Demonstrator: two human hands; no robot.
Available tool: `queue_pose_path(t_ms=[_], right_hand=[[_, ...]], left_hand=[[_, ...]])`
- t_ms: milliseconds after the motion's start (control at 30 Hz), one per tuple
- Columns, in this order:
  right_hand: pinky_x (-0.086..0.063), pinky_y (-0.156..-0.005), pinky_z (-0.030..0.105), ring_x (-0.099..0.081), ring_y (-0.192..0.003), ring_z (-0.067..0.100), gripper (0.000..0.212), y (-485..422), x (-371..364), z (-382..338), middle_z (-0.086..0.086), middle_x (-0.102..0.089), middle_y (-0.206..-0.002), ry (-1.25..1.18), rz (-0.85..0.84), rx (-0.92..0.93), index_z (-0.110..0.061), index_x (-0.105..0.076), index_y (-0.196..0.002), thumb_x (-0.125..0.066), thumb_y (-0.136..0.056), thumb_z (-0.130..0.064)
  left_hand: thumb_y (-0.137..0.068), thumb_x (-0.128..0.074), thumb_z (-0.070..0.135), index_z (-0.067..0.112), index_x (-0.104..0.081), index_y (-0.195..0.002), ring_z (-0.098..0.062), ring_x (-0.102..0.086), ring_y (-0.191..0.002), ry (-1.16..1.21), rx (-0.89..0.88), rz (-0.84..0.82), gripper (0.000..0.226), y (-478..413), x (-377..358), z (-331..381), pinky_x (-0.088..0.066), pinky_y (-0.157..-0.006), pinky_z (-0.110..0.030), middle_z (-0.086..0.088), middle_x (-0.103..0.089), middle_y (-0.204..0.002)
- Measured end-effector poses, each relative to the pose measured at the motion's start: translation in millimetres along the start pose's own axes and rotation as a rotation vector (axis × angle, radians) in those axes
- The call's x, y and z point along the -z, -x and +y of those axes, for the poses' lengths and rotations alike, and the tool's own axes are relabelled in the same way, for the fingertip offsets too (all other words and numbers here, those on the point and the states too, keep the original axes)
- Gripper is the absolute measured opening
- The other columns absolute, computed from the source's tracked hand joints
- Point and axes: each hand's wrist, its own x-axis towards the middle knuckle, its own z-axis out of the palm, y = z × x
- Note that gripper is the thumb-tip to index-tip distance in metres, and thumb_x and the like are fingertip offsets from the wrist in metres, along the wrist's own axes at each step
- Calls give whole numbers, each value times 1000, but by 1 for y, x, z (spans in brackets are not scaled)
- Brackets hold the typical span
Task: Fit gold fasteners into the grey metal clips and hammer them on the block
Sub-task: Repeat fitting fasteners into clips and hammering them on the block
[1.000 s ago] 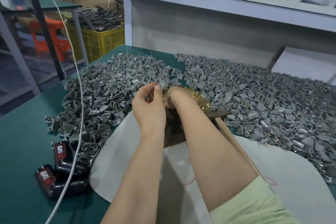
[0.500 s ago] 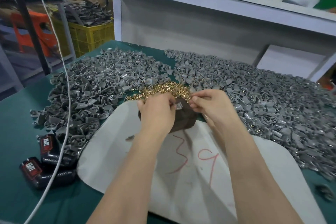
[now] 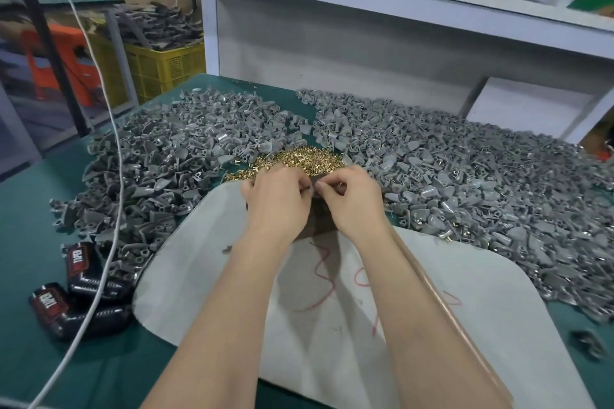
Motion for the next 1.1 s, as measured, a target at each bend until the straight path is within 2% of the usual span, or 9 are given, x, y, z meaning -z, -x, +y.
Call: queue_pose_path(t_ms=[233,333,400,467,567,800,900,1033,1100], right_hand=[[-32,-70,19,-52,-81,12,8,6,0,-9,-6,-49,-90,43,1,2,-12,-67,-84,-62,-89,-16],[-39,-78,26,-56,-87,18,10,6,0,-16,-1,-54,-97,98,-2,-16,-11,-66,-86,-59,-90,-15],[-41,-84,31,-56,-93,21,12,5,0,-20,3,-56,-103,155,-22,-37,-11,-66,-88,-56,-92,-17],[-40,-85,31,-55,-97,23,14,2,1,-23,5,-55,-106,205,-40,-42,-10,-66,-89,-55,-93,-17],[-36,-82,29,-54,-99,23,13,1,1,-24,6,-55,-106,228,-57,-48,-11,-65,-87,-55,-93,-17],[-34,-76,23,-57,-96,20,12,-1,0,-20,5,-63,-106,115,-78,-133,-16,-65,-81,-58,-91,-20],[-31,-73,23,-55,-95,21,15,0,0,-21,4,-60,-106,155,-71,-93,-18,-61,-77,-57,-91,-18],[-34,-73,25,-53,-89,20,12,1,3,-18,3,-52,-98,180,-89,-3,-11,-64,-84,-56,-91,-15],[-29,-68,23,-47,-83,17,11,1,5,-17,0,-47,-93,183,-106,40,-9,-63,-83,-56,-91,-14]], left_hand=[[-89,-57,26,31,-60,-80,-23,-52,-105,-3,-15,23,11,1,1,0,-22,-78,-33,5,-63,-99],[-89,-57,24,32,-55,-76,-23,-52,-104,2,-24,36,15,1,1,-1,-20,-77,-32,6,-61,-98],[-89,-56,23,31,-59,-79,-23,-51,-105,-6,-29,40,13,1,1,-1,-20,-77,-33,6,-61,-99],[-89,-55,22,29,-62,-81,-24,-51,-105,-12,-33,40,13,1,0,-1,-19,-77,-32,5,-61,-100],[-89,-54,21,30,-57,-77,-24,-51,-104,-13,-35,36,15,2,2,-1,-19,-78,-33,4,-61,-98],[-88,-53,20,29,-53,-78,-24,-50,-104,-24,-48,26,14,3,4,0,-19,-78,-32,4,-60,-101],[-88,-54,20,29,-55,-78,-24,-51,-104,-21,-40,14,13,2,4,0,-19,-79,-33,3,-63,-99],[-88,-56,22,27,-60,-80,-25,-52,-104,-20,-29,-12,11,1,4,1,-19,-79,-33,2,-66,-96],[-88,-56,22,27,-59,-79,-26,-52,-103,-26,-28,-14,12,1,4,1,-19,-78,-34,2,-66,-94]])
